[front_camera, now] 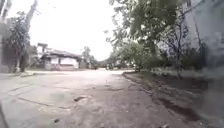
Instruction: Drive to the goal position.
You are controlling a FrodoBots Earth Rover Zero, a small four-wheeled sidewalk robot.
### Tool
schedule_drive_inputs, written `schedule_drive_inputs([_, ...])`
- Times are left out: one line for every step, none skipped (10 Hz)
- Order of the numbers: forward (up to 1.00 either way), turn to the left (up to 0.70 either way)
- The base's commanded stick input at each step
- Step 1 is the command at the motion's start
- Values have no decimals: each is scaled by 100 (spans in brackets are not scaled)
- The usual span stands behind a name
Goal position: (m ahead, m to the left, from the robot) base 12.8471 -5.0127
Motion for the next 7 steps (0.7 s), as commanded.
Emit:
schedule_drive_inputs([70, -27])
schedule_drive_inputs([70, -12])
schedule_drive_inputs([70, 0])
schedule_drive_inputs([70, 0])
schedule_drive_inputs([70, 0])
schedule_drive_inputs([70, 0])
schedule_drive_inputs([70, 0])
